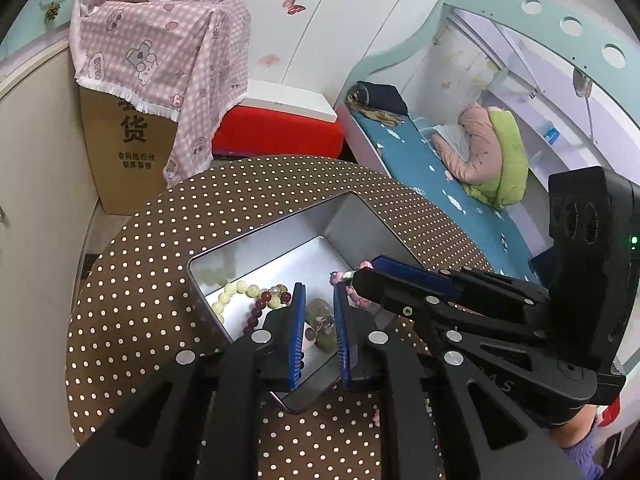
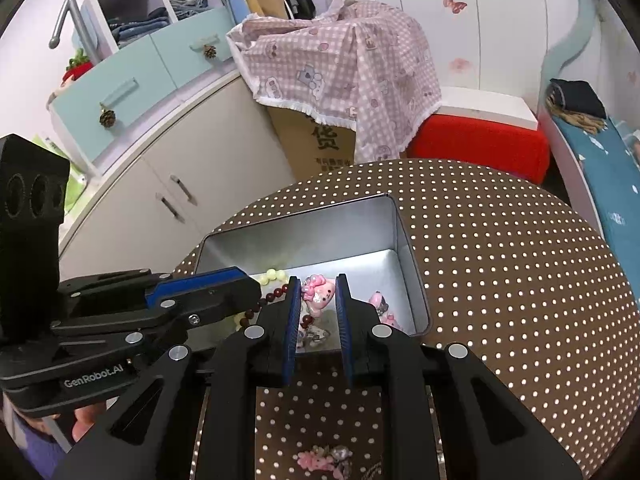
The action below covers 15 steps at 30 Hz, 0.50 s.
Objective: Organize jewelry
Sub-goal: 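Lower both charms into the grey box and open both tools, then move both tools back toward the pearl chain and pink bunny charm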
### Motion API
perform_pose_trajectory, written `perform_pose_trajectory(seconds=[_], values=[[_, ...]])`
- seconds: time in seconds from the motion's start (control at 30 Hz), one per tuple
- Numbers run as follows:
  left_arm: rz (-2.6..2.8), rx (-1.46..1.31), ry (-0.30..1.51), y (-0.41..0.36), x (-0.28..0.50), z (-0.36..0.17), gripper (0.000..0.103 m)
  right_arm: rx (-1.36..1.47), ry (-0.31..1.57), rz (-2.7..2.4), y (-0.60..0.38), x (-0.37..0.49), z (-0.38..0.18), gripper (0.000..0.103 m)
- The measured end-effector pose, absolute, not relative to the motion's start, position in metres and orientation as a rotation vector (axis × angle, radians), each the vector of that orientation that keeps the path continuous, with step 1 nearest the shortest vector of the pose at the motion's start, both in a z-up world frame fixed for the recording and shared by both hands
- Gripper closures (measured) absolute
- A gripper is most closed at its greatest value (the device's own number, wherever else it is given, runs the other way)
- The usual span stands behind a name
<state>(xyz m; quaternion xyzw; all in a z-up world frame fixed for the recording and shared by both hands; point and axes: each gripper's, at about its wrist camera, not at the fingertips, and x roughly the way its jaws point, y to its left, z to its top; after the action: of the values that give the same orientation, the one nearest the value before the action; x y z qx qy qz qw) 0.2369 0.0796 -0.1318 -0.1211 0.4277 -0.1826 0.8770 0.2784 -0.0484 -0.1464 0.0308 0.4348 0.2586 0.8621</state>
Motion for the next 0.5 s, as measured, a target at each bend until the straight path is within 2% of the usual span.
perform_pose_trajectory(seconds=[0.13, 0.23, 0.4, 0.5], values=[[-0.375, -0.249, 0.883, 0.081, 0.234, -0.129, 0.089, 0.076, 0.91, 0.542, -0.05, 0.278, -0.145, 0.083], [-0.365, -0.252, 0.866, 0.082, 0.228, -0.124, 0.072, 0.085, 0.901, 0.537, -0.053, 0.275, -0.142, 0.083], [-0.37, -0.247, 0.833, 0.08, 0.217, -0.11, 0.071, 0.1, 0.87, 0.522, -0.064, 0.265, -0.13, 0.083], [-0.376, -0.241, 0.804, 0.075, 0.205, -0.1, 0.066, 0.104, 0.848, 0.506, -0.076, 0.257, -0.122, 0.083]])
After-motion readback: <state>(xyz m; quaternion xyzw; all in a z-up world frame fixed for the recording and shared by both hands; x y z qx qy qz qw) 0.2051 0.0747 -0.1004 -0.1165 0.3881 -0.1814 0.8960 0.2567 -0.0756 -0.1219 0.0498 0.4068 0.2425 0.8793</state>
